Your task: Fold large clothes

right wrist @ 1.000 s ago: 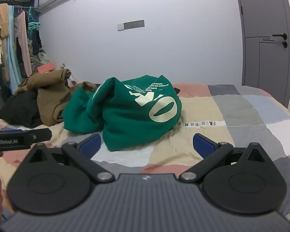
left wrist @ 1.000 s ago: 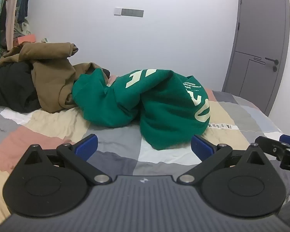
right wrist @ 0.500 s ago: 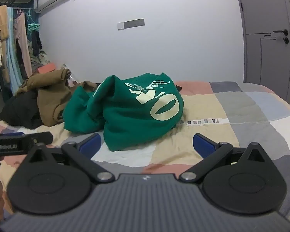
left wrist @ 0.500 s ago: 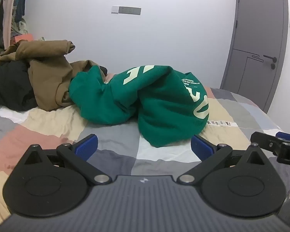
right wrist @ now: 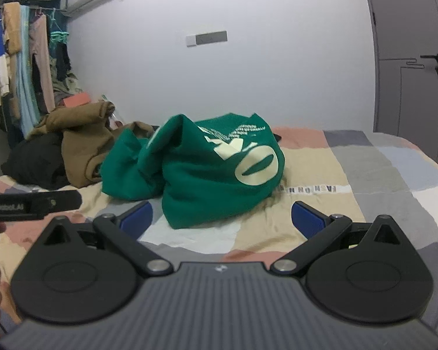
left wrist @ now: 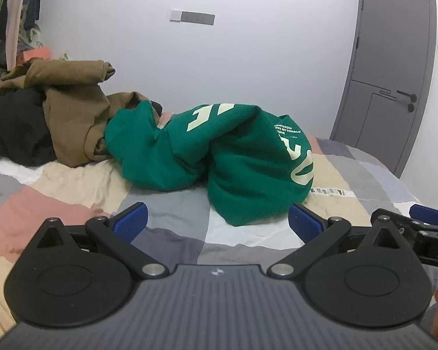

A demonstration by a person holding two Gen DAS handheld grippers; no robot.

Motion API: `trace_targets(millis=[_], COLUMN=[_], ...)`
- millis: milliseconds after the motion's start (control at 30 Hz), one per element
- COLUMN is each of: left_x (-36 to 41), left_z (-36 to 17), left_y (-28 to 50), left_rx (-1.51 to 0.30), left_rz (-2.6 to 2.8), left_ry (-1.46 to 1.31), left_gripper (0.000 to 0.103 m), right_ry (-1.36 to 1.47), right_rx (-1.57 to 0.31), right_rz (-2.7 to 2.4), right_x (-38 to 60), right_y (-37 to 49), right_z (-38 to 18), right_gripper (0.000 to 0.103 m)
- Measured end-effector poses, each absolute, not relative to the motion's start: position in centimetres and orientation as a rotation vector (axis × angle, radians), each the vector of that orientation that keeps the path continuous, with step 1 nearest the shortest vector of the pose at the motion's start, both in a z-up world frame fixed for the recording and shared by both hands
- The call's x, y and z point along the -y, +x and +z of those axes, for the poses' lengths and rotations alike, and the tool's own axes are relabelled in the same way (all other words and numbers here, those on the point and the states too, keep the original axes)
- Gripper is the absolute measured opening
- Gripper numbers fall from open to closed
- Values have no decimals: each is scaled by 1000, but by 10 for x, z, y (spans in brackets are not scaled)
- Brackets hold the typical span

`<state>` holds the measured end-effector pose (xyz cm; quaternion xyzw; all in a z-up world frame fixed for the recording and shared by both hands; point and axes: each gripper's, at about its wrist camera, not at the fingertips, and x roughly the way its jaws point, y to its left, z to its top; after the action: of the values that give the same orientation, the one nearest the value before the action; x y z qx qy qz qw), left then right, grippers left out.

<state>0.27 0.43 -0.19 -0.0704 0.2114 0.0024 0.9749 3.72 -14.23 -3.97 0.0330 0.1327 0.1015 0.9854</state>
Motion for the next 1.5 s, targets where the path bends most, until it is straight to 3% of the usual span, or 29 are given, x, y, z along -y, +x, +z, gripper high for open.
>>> trace_targets(millis=[1500], left_x=[0], left_z=[1], left_y=[-2], left_rx=[-424], left_rz=[-6], left_ry=[-124], left_gripper=[103], right_ry=[114], right_rx=[-290], right_rz=[211], right_x=[146], right_y=[37], right_z=[-40], right_gripper=[103])
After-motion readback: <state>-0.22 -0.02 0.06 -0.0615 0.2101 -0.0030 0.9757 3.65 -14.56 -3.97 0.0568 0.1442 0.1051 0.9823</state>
